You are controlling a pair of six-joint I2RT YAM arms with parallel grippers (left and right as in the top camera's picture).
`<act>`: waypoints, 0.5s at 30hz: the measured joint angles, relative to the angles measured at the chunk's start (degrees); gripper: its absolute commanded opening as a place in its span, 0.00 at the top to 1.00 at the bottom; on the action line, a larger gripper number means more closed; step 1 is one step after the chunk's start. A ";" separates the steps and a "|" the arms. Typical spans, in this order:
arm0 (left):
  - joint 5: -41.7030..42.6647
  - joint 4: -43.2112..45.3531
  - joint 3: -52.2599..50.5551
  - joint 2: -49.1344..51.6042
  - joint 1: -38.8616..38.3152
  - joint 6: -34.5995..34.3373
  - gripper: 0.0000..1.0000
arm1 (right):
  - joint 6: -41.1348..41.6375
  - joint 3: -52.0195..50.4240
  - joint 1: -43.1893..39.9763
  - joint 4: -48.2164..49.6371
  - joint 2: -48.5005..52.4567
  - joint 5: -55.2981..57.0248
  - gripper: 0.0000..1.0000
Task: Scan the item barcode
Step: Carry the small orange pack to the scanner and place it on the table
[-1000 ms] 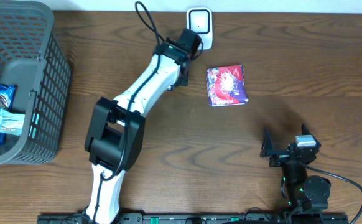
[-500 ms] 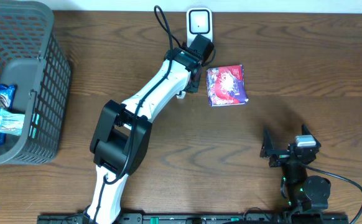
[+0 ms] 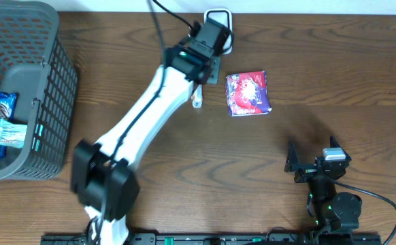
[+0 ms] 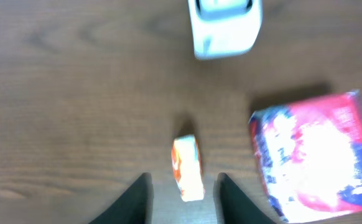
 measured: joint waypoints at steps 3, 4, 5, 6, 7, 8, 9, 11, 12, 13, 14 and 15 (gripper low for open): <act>-0.11 -0.57 1.05 -2.16 0.87 -1.53 0.92 | 0.00 0.00 0.00 0.02 0.00 0.00 0.01; -0.15 -1.33 1.03 -2.12 1.49 -2.95 0.92 | 0.00 0.00 0.00 0.00 0.00 0.00 0.01; -0.13 -1.90 0.96 -1.62 2.01 -4.07 0.92 | 0.00 0.00 0.00 0.00 0.00 0.00 0.01; -0.13 -2.38 0.61 -0.85 2.60 -5.70 0.92 | -0.02 0.00 0.00 0.02 0.00 0.00 0.01; -0.11 -2.71 0.04 -0.02 3.13 -7.34 0.92 | 0.00 0.00 0.00 0.02 0.00 0.00 0.01; -0.13 -3.10 -0.61 1.09 3.61 -9.05 0.92 | 0.00 0.00 0.00 0.02 0.00 0.00 0.01; -0.11 -3.34 -1.07 2.16 3.96 -10.27 0.92 | 0.00 0.00 0.00 0.02 0.00 0.00 0.01; 0.13 -3.48 -1.95 5.35 4.61 -12.74 0.93 | 0.00 0.00 0.00 0.02 0.00 0.00 0.01; 0.50 -3.41 -2.25 7.17 4.74 -13.70 0.92 | -0.02 0.00 0.00 0.02 0.00 0.00 0.01; 1.18 -3.41 -2.49 8.66 4.79 -14.25 0.92 | 0.00 0.00 0.00 0.02 0.00 0.00 0.01; 1.97 -3.41 -2.78 10.25 4.74 -14.80 0.93 | 0.00 0.00 0.00 0.02 0.00 0.00 0.01; 2.84 -3.41 -2.86 11.58 4.66 -15.30 0.92 | -0.02 0.00 0.00 0.02 0.00 0.00 0.01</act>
